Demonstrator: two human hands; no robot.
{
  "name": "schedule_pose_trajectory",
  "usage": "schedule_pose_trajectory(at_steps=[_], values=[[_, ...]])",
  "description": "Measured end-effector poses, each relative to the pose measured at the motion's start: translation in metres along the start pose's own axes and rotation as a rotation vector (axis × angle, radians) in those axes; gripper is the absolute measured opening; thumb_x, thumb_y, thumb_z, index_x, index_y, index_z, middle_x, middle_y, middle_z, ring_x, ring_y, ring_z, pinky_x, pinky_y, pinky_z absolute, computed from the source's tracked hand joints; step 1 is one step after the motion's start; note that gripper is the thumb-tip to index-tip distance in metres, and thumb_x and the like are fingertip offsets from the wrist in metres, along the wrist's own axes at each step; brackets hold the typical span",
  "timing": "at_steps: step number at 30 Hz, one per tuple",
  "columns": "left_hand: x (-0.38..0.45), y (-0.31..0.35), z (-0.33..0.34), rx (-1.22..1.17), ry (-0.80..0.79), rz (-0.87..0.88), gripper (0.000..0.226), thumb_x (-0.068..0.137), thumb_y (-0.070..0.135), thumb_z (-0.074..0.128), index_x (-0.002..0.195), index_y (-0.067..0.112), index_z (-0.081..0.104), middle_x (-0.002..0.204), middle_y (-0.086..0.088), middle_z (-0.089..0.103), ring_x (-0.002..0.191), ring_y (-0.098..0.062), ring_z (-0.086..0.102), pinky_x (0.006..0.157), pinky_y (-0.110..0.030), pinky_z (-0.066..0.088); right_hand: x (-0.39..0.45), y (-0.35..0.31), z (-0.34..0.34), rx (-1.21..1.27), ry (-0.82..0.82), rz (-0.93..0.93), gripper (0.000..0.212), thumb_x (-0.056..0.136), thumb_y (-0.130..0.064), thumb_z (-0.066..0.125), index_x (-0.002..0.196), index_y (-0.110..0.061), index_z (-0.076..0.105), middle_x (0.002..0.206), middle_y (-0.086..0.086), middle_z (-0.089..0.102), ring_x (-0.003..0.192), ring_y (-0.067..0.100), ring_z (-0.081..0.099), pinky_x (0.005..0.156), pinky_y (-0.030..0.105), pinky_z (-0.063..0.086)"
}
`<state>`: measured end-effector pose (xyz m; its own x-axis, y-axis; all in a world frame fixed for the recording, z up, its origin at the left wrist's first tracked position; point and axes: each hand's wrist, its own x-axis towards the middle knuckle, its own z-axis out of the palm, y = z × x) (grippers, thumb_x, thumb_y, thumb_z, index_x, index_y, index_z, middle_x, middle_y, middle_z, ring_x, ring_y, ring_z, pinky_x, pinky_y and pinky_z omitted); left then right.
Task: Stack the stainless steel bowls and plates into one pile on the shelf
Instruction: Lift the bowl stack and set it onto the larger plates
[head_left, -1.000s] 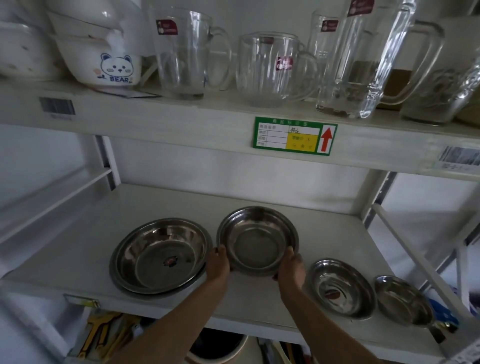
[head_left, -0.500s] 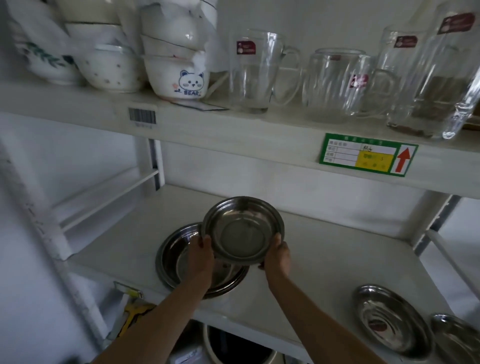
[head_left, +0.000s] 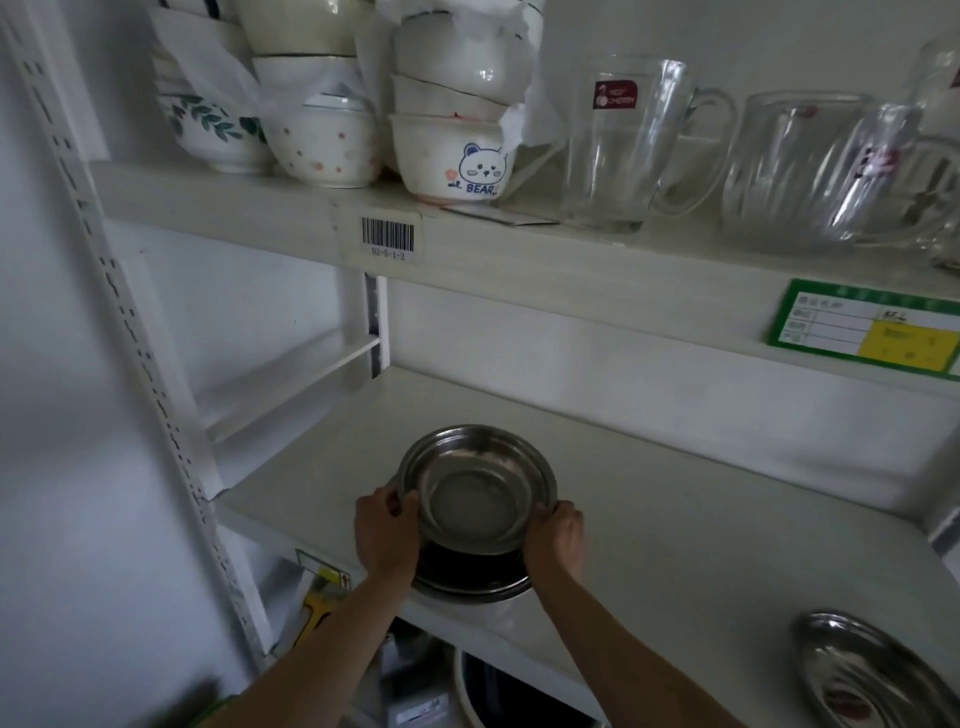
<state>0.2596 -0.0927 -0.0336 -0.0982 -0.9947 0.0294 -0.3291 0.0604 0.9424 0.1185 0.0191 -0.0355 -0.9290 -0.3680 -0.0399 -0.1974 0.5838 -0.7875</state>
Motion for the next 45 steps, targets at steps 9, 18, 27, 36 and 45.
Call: schedule_pose_trajectory(at_steps=[9, 18, 27, 36, 45], values=[[0.005, -0.027, 0.005, 0.044, 0.046, -0.014, 0.028, 0.082, 0.032, 0.066, 0.102, 0.013, 0.069, 0.098, -0.01, 0.065, 0.09, -0.029, 0.064, 0.082, -0.047, 0.056, -0.001, 0.005, 0.012, -0.149, 0.054, -0.034, 0.025, 0.094, -0.023, 0.048, 0.111, -0.005, 0.054, 0.117, 0.014, 0.05, 0.1, 0.036, 0.06, 0.083, 0.039, 0.045], [0.005, -0.026, 0.008, 0.115, 0.053, 0.007, 0.022, 0.082, 0.022, 0.067, 0.1, 0.01, 0.068, 0.102, -0.011, 0.059, 0.096, -0.03, 0.059, 0.087, -0.044, 0.053, 0.002, 0.011, 0.015, -0.211, 0.097, -0.039, 0.021, 0.092, -0.021, 0.05, 0.108, -0.008, 0.055, 0.116, 0.011, 0.052, 0.101, 0.031, 0.059, 0.082, 0.037, 0.046], [0.006, -0.032, 0.007, 0.127, 0.066, 0.03, 0.027, 0.081, 0.012, 0.068, 0.106, 0.004, 0.064, 0.11, -0.015, 0.054, 0.109, -0.031, 0.049, 0.084, -0.03, 0.036, 0.004, 0.015, 0.02, -0.234, 0.117, -0.055, 0.024, 0.088, -0.02, 0.054, 0.11, -0.01, 0.054, 0.115, 0.009, 0.052, 0.1, 0.029, 0.059, 0.083, 0.039, 0.049], [0.008, -0.041, 0.004, 0.135, 0.038, 0.128, 0.018, 0.081, 0.004, 0.063, 0.098, 0.01, 0.062, 0.103, -0.007, 0.051, 0.096, -0.027, 0.052, 0.082, -0.032, 0.045, 0.005, 0.019, 0.018, -0.234, 0.133, -0.079, 0.022, 0.086, -0.015, 0.056, 0.107, -0.01, 0.052, 0.112, 0.01, 0.053, 0.095, 0.03, 0.061, 0.077, 0.037, 0.046], [0.027, -0.045, -0.003, 0.078, -0.037, -0.013, 0.056, 0.083, 0.016, 0.067, 0.135, 0.007, 0.049, 0.131, -0.016, 0.046, 0.106, -0.033, 0.056, 0.092, -0.044, 0.049, 0.018, 0.027, 0.01, -0.056, 0.155, -0.001, 0.04, 0.083, -0.032, 0.066, 0.116, -0.013, 0.052, 0.118, 0.009, 0.053, 0.103, 0.031, 0.058, 0.088, 0.039, 0.043]])
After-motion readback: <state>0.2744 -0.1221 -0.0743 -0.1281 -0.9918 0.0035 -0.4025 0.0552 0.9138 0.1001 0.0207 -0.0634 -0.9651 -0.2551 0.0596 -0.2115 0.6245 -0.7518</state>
